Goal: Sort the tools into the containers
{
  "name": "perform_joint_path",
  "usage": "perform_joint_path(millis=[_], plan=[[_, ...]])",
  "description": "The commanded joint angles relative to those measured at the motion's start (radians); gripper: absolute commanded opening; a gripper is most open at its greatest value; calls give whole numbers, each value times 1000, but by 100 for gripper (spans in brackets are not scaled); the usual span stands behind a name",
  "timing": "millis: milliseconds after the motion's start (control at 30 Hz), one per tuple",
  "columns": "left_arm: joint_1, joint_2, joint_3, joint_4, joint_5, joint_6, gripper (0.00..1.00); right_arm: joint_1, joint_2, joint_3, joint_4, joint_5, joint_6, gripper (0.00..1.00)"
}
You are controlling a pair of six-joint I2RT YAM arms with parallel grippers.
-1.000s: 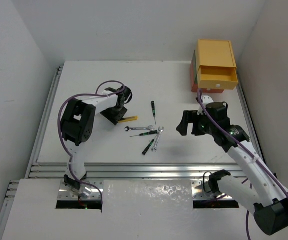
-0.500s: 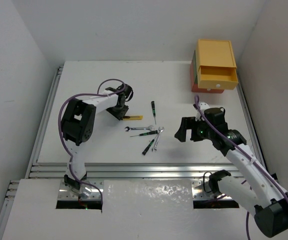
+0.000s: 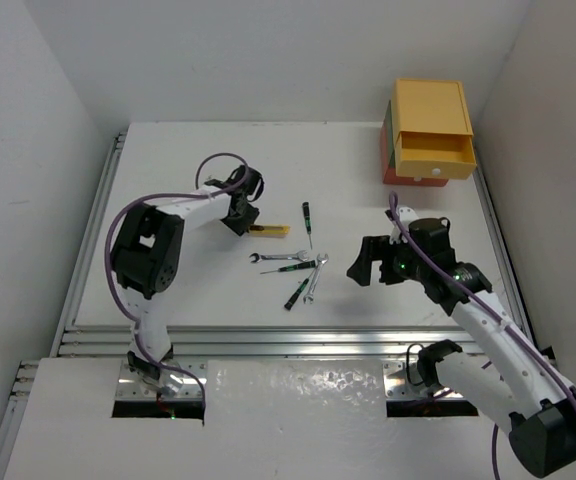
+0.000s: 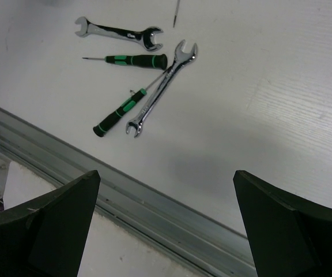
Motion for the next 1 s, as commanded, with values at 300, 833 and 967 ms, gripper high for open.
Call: perform_joint_path(millis=[300,833,967], plan=[[-42,-306,-209,259,53,182,0,10,154,-19,456,-360,68,99],[-266,-638,-477,480,92,306,0,154,573,374,277,-305,-38,92],[-312,-685,-508,515,84,312,0,181,613,374,277,-342,-35,81]])
